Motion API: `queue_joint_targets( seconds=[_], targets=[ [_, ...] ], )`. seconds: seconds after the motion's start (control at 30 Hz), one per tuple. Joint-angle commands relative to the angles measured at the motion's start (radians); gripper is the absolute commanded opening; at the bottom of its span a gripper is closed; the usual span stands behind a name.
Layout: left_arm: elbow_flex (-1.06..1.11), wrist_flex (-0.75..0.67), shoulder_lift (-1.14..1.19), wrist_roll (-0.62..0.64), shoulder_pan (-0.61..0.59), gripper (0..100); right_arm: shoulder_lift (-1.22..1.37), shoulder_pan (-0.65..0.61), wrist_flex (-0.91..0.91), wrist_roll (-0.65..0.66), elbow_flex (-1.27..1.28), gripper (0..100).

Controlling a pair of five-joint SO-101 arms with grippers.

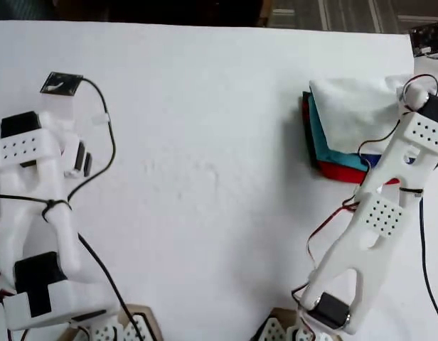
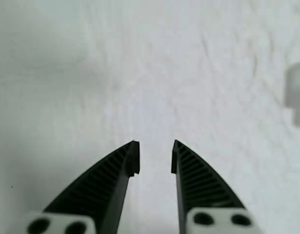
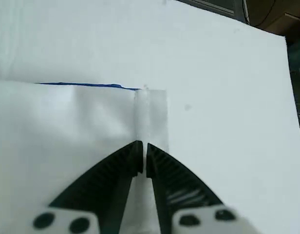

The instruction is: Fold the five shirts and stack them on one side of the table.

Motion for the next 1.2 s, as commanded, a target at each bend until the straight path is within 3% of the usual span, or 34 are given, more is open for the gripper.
queue_joint_targets(
  seconds=[0.0, 0.27, 0.4, 0.57, 0.8, 1.17],
  targets=[
    [-0.035, -0.012, -0.034, -0.009, -0.006, 13, -0.168, -0.025, 0.047, -0.014, -0.038, 2.1],
    [-0.036, 0.015, -0.040, -0.009, -0.008, 13, -0.352, -0.093, 0.326, -0.104, -0.038, 11.8],
    [-0.036, 0.051, -0.041, -0.009, -0.008, 13, -0.407, -0.159, 0.492, -0.103, -0.034, 0.8],
    [-0.035, 0.052, -0.044, -0.009, -0.009, 13, -0.503, -0.196, 0.489, -0.104, 0.120, 1.9],
    [0.059, 0.028, -0.216, -0.011, -0.020, 13, -0.811, -0.306, 0.479, -0.106, 0.694, 1.9],
    [0.407, -0.166, -0.450, -0.015, -0.020, 13, -0.938, -0.289, 0.232, -0.107, 1.283, 1.9]
  ],
)
